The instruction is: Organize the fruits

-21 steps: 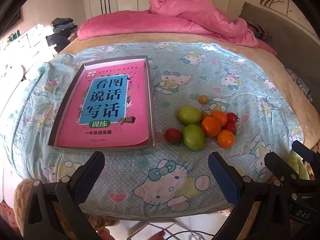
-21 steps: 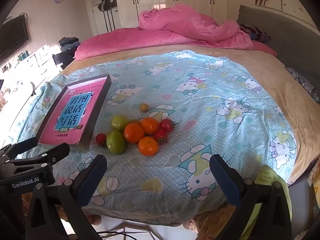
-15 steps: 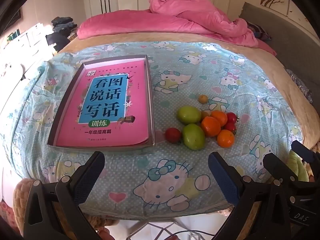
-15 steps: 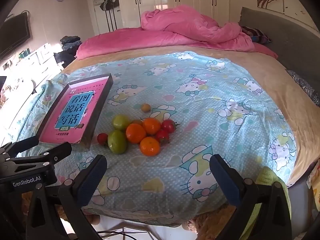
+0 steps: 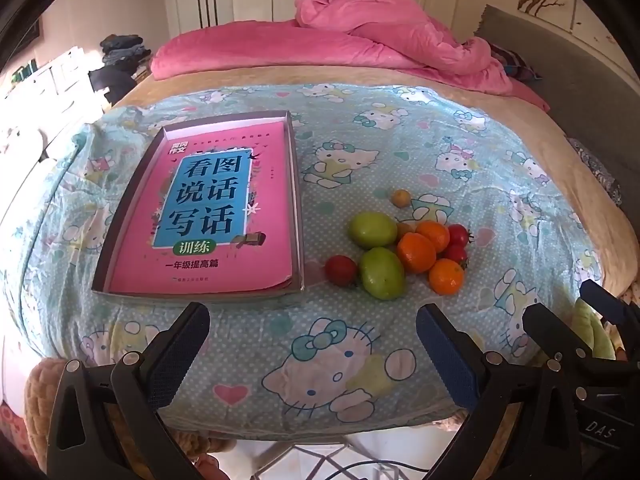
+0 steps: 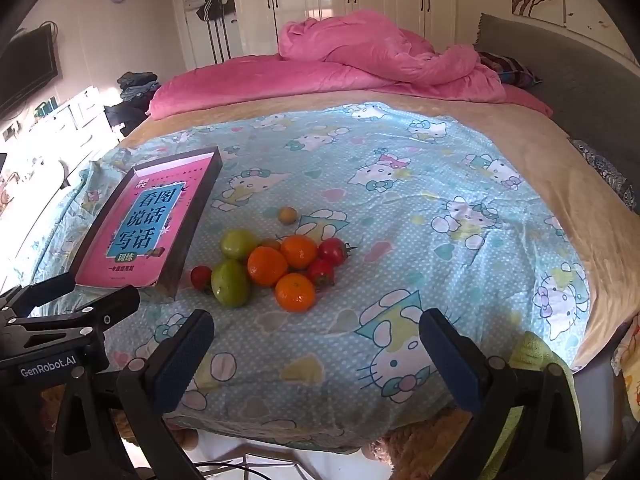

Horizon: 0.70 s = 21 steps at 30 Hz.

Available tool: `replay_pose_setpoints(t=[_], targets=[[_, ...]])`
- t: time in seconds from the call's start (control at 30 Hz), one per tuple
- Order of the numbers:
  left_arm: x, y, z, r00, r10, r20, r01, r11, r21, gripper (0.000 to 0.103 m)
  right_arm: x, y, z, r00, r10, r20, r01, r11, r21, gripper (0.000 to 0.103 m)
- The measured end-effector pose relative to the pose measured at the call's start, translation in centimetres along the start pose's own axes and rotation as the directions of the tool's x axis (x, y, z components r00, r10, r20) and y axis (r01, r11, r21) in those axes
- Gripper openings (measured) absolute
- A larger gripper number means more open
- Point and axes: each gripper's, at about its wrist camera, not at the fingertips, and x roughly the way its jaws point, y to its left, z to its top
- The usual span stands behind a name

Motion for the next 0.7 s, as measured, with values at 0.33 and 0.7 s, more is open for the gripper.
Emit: replay_pose_setpoints(t=[0.33,0.7], targets=[[0.02,-0.21,0.00,1.000,-0.012,-0.004,0.012,1.000,0.004,0.103,0.23,0.09,-0.01,1.000,-0.019,-0.010,0.019,1.000,-0.008,0.103],[-0.01,-0.54,-0.14,1.000,-0.023,-0.007,0.023,1.000,0.021,0.103,0.17,0.21,-0.05,1.000,-0.024,-0.010,0.024,1.000,-0.011,0.103]])
